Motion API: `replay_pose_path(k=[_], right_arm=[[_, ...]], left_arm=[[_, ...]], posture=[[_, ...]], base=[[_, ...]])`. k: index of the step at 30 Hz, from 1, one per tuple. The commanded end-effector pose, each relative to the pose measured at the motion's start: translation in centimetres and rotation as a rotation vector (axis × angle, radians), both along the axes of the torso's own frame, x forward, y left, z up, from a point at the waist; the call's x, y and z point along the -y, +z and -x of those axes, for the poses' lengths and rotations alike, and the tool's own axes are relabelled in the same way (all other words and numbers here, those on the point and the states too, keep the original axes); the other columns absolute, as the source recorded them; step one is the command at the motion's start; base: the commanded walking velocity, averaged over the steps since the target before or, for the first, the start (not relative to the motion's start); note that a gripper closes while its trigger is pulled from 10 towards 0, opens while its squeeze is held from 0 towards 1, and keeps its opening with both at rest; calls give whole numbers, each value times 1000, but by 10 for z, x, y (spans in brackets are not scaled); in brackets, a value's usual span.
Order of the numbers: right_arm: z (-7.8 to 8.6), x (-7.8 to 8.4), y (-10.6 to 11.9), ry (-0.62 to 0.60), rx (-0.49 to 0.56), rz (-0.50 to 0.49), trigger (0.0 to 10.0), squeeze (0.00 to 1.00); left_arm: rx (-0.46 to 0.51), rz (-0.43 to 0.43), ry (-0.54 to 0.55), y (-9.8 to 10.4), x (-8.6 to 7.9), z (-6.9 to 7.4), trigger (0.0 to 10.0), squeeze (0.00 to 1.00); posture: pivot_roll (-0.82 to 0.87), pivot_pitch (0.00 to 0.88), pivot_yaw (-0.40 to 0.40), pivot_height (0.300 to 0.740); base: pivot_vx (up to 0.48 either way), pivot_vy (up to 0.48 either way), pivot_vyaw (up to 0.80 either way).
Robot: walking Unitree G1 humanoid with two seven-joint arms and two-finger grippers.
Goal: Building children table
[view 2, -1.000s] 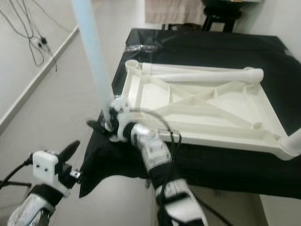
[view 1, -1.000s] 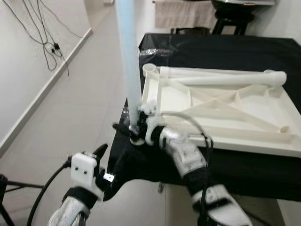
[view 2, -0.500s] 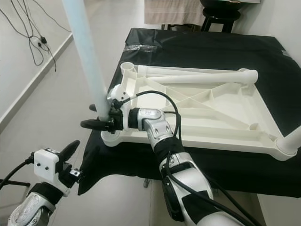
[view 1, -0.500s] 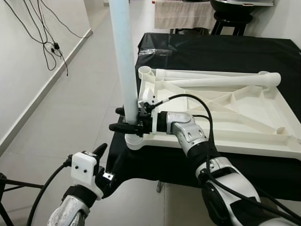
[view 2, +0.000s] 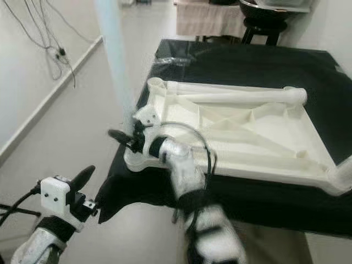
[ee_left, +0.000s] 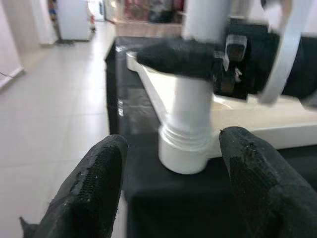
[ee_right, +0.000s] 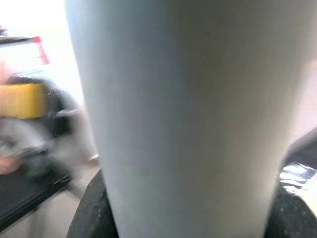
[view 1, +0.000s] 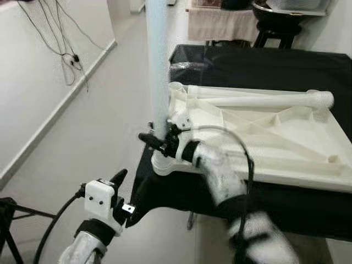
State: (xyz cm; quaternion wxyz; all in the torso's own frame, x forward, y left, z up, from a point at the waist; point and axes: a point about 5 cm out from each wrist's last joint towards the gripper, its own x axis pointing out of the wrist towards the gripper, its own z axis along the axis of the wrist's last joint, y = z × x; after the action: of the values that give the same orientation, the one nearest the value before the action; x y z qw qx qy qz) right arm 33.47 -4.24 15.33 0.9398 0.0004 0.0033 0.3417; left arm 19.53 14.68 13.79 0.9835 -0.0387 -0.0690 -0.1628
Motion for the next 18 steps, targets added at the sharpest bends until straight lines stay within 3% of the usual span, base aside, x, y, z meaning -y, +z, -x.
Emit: replay_pose_path(k=[1,4,10,11,13,14,18], right_arm=[[14,4,-44,-168,-169,86,0,0],[1,-11,-32,-142,-81,113,0,0],[-9,-17,-24,-118,-71,116,0,0],[-11,-20,-19,-94,-59,100,10000,0],[-10,-25,-10,-45,-48,59,10000,0],[-11,-26,-4,-27,-41,40,10000,1000],[-18,-31,15,145,-13,-65,10000,1000]], left_arm=[[-8,-6,-3,0,-1,3,10000,0],[-13,-4,-4,-1,-2,3,10000,0],[-11,-7,6,-1,-2,3,10000,0],[-10,-8,8,-1,-1,3,10000,0],[-11,-8,8,-1,-1,3,10000,0],[-12,-8,7,-1,-1,2,10000,0],[-14,-6,4,-2,-2,1,10000,0]], posture=[[60,126,-25,740],[65,127,-26,740],[76,125,-33,740],[70,122,-29,740],[70,122,-29,740],[66,116,-27,740],[66,109,-25,740]], base=[[0,0,0],[0,0,0],[0,0,0],[0,0,0],[0,0,0],[0,0,0],[0,0,0]])
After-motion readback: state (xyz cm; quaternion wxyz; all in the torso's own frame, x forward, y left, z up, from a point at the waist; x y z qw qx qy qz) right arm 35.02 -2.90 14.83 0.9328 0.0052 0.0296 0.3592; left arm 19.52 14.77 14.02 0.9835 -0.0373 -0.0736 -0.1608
